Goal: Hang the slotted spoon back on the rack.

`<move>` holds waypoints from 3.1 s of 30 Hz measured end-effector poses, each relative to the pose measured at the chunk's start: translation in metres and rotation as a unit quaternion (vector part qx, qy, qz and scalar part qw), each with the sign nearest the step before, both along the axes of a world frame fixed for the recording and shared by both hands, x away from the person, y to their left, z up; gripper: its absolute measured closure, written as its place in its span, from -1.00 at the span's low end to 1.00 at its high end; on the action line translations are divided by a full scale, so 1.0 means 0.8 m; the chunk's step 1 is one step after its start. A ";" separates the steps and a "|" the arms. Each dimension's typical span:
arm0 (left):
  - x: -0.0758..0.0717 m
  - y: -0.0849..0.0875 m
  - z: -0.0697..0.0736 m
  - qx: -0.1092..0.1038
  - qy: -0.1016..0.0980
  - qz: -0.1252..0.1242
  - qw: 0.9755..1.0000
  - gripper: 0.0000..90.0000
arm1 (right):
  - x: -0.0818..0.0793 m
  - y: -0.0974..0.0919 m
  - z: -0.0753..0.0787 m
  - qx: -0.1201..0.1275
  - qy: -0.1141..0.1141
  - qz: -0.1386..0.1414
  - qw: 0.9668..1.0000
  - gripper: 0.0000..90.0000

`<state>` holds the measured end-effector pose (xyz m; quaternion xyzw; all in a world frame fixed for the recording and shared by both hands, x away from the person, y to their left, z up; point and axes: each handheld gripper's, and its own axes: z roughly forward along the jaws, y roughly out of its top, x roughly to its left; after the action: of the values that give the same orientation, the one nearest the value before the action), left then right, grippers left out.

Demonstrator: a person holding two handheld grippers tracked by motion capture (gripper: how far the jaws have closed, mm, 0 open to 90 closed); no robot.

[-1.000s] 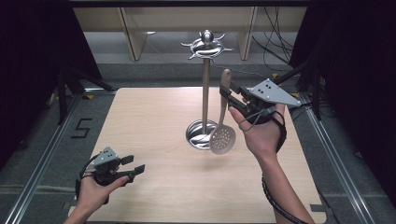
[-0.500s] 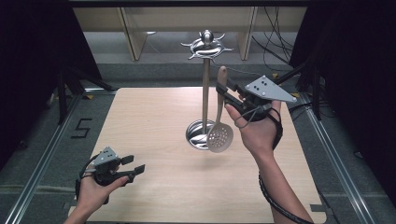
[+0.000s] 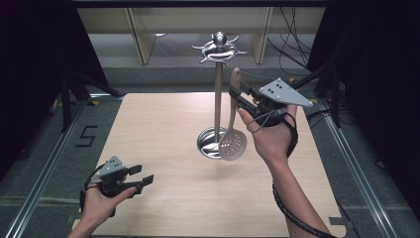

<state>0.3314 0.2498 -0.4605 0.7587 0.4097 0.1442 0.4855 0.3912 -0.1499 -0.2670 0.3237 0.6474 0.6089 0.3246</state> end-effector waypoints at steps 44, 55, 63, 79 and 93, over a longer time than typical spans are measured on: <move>-0.001 0.001 0.001 0.002 0.000 0.003 1.000 -0.23 | 0.013 0.021 0.006 -0.016 0.004 -0.013 1.000 0.51; -0.001 0.001 0.001 0.001 0.000 0.001 1.000 -0.23 | 0.016 0.024 0.008 -0.014 0.014 -0.016 1.000 0.51; 0.000 0.001 0.000 0.001 0.000 -0.002 1.000 -0.23 | 0.020 0.025 0.009 -0.018 0.015 -0.017 1.000 0.51; 0.000 0.001 0.000 0.001 0.000 -0.003 1.000 -0.23 | 0.026 0.028 0.009 -0.022 0.021 -0.020 0.999 0.51; 0.000 0.001 0.000 0.000 0.000 -0.003 1.000 -0.23 | 0.032 0.032 0.009 -0.020 0.026 -0.023 0.999 0.50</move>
<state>0.3315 0.2503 -0.4606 0.7598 0.4075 0.1425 0.4861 0.4165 -0.1243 -0.2602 0.3477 0.6599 0.5796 0.3282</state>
